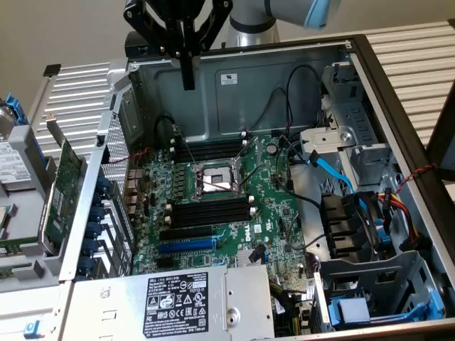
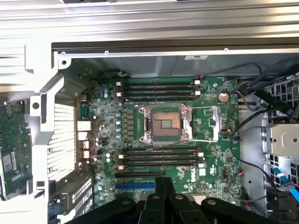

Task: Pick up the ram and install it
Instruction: 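Reach for the ram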

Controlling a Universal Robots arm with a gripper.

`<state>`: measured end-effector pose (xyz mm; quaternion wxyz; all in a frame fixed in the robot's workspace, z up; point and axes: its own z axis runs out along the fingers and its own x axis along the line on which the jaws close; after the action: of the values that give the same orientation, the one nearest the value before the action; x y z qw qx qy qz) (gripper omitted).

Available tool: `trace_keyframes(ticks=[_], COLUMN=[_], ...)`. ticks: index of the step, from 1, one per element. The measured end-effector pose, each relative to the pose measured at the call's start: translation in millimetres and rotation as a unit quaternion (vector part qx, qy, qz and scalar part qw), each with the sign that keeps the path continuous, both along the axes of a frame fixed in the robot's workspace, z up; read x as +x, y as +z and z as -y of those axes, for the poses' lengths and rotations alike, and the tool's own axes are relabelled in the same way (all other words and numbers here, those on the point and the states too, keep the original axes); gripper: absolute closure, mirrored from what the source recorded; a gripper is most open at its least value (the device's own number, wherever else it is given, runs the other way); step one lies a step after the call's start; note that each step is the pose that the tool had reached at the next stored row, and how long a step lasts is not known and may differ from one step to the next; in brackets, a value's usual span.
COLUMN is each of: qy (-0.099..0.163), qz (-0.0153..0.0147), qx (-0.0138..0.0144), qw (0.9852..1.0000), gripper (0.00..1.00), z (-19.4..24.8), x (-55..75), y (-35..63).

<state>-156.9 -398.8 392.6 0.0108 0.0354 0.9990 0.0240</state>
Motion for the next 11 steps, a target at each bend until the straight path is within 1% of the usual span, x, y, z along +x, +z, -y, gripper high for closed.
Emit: trace_keyframes(ticks=[11], qy=[0.0], qz=[0.0003], qx=[0.0], qw=[1.0], gripper=[0.9], z=[0.0], x=[-46.8], y=[0.0])
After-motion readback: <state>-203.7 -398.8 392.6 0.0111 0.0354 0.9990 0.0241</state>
